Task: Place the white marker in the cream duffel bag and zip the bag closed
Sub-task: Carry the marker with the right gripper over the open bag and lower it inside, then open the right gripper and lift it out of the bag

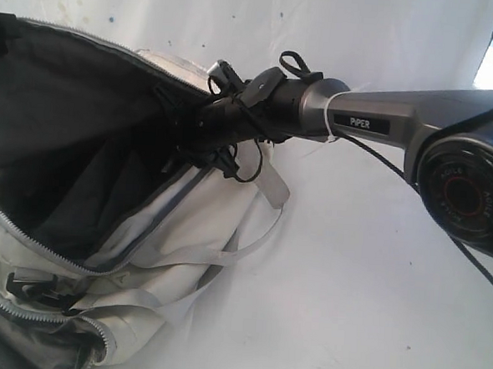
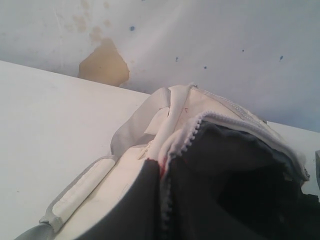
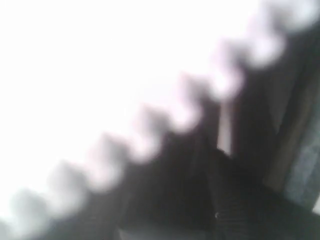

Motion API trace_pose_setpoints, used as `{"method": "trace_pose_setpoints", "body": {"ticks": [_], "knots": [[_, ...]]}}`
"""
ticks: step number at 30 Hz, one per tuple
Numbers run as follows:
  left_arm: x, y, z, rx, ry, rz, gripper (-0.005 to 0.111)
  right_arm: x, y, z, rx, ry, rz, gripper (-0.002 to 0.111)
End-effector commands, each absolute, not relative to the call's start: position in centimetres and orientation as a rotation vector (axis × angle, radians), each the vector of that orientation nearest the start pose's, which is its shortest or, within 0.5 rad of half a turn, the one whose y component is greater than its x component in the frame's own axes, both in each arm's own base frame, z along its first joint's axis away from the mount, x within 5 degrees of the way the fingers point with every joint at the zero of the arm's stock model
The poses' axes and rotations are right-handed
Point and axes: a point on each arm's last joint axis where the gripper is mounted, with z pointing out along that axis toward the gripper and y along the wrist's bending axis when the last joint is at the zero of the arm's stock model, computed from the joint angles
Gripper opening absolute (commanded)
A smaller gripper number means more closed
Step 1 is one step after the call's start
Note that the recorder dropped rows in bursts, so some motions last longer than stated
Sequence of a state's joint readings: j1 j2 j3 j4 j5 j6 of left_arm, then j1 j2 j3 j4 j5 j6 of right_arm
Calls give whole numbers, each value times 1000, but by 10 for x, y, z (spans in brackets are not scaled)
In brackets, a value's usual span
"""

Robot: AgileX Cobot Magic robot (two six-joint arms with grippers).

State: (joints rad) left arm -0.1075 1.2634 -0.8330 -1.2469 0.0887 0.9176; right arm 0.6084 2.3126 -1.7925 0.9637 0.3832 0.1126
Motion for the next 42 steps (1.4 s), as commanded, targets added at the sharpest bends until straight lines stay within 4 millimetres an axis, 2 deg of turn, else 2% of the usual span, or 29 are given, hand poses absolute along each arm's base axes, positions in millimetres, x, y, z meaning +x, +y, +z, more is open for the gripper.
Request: {"method": "trace_pose_setpoints", "body": {"ticks": [1, 8, 20, 27, 33, 36, 42], "knots": [[277, -35, 311, -172, 1935, -363, 0, 414, 323, 168, 306, 2467, 1158, 60], [277, -35, 311, -172, 1935, -363, 0, 408, 326, 175, 239, 2522, 1193, 60], [276, -35, 311, -109, 1940, -317, 0, 383, 319, 218, -130, 2611, 1162, 59], [276, -35, 311, -89, 1943, -305, 0, 371, 306, 238, -364, 2656, 995, 54], [276, -35, 311, -88, 1943, -304, 0, 362, 290, 258, -552, 2664, 777, 54], [276, -35, 311, -88, 1943, -304, 0, 358, 279, 266, -647, 2670, 627, 44], [276, -35, 311, -87, 1944, -306, 0, 351, 260, 277, -762, 2710, 386, 6]]}}
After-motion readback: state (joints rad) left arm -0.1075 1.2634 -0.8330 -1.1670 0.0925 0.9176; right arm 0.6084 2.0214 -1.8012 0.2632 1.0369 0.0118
